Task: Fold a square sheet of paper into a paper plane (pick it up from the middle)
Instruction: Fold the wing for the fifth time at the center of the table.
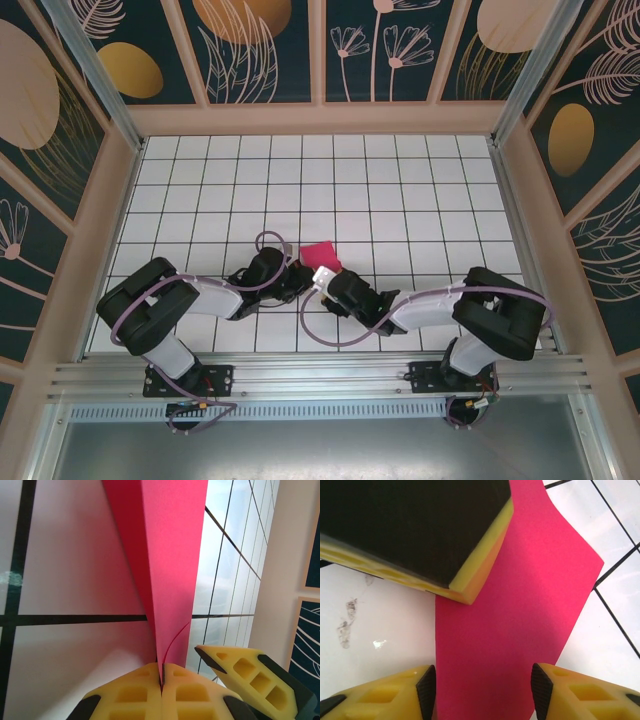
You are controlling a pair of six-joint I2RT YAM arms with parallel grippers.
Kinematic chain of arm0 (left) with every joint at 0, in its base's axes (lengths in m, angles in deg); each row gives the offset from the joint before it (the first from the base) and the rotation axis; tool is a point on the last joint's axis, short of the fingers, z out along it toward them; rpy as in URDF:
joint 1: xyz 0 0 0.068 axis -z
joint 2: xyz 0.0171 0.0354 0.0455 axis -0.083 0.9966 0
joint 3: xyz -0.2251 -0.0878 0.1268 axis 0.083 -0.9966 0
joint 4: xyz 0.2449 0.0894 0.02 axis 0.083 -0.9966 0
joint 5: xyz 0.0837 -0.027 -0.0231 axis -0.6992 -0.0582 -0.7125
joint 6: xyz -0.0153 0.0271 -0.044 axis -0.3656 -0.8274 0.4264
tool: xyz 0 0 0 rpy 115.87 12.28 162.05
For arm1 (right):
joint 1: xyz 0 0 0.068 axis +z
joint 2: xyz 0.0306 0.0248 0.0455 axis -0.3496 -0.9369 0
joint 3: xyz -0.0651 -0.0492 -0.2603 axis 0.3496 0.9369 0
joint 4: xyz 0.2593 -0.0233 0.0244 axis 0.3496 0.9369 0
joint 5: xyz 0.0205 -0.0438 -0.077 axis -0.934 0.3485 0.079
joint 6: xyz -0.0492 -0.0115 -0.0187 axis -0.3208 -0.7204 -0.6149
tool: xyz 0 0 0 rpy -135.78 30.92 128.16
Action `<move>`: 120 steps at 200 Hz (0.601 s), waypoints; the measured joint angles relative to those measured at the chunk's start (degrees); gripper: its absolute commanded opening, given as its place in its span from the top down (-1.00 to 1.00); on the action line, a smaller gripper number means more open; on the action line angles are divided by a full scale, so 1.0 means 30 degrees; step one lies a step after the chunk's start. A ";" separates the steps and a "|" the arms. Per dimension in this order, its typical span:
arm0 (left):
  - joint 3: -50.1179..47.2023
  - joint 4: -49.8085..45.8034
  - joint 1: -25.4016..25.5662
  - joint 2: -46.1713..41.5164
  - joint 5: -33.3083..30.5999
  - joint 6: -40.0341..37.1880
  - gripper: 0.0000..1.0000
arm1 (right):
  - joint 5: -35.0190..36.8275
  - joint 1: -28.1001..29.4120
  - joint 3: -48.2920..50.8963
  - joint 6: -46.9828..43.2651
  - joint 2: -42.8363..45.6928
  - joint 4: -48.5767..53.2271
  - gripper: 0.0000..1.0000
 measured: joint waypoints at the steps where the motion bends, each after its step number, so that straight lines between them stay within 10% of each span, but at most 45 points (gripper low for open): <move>1: 0.0000 0.0000 0.0000 0.0000 0.0000 0.0000 0.92 | 0.0015 0.0000 -0.0007 -0.0022 -0.0022 -0.0029 0.05; 62: 0.0007 0.0000 -0.0015 0.0000 -0.0007 0.0000 0.88 | 0.0656 0.0000 -0.0204 -0.0197 -0.0517 -0.0765 0.58; 120: -0.0058 -0.0532 -0.0117 -0.1224 -0.0277 -0.0146 0.35 | 0.0503 0.0015 -0.0219 0.0889 -0.0707 -0.0940 0.78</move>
